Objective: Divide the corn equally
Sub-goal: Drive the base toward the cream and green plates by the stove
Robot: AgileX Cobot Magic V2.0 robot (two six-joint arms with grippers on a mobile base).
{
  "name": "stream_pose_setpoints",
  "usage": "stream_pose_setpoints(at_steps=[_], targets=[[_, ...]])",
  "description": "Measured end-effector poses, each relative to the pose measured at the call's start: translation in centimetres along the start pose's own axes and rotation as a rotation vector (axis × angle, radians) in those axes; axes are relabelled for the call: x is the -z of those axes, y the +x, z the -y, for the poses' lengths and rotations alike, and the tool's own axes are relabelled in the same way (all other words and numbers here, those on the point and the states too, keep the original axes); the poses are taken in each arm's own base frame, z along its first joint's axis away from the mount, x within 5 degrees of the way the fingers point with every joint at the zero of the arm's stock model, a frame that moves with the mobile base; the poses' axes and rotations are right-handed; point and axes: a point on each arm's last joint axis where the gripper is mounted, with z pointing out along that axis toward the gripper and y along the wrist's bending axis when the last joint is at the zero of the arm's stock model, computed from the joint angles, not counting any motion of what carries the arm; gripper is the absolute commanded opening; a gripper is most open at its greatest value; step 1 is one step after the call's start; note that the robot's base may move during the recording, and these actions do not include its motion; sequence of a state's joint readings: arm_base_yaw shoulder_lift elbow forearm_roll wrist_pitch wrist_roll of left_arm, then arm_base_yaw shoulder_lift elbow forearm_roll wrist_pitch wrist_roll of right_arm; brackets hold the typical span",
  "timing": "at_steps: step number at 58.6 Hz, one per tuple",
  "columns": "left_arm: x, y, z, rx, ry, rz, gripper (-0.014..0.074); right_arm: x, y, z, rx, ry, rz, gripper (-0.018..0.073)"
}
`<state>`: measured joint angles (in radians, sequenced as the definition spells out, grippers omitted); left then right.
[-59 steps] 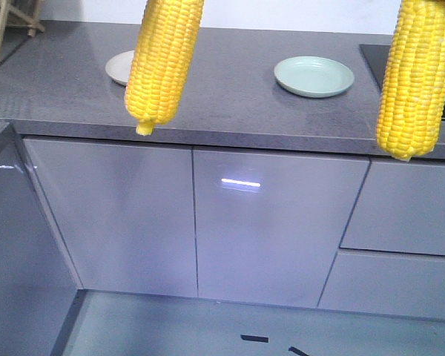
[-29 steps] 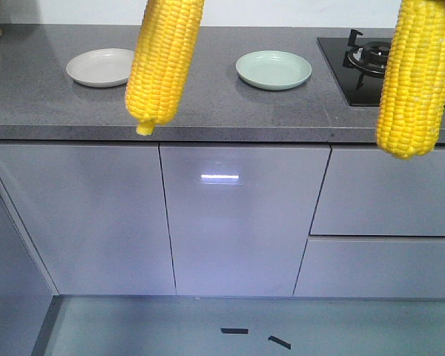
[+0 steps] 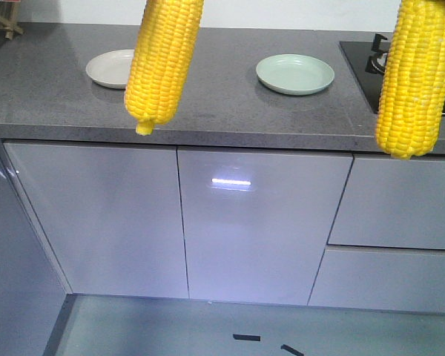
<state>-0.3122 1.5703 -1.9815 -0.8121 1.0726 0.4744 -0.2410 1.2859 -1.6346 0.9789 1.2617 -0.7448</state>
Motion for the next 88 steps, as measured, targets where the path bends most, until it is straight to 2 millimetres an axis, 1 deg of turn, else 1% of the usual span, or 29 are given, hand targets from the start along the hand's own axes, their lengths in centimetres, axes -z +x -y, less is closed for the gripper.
stream_pose_setpoints(at_steps=[88], targets=[[0.01, 0.02, -0.01, 0.0, 0.001, -0.003, -0.0006, 0.0, 0.0, 0.0, 0.0, 0.0, 0.0, -0.0005]])
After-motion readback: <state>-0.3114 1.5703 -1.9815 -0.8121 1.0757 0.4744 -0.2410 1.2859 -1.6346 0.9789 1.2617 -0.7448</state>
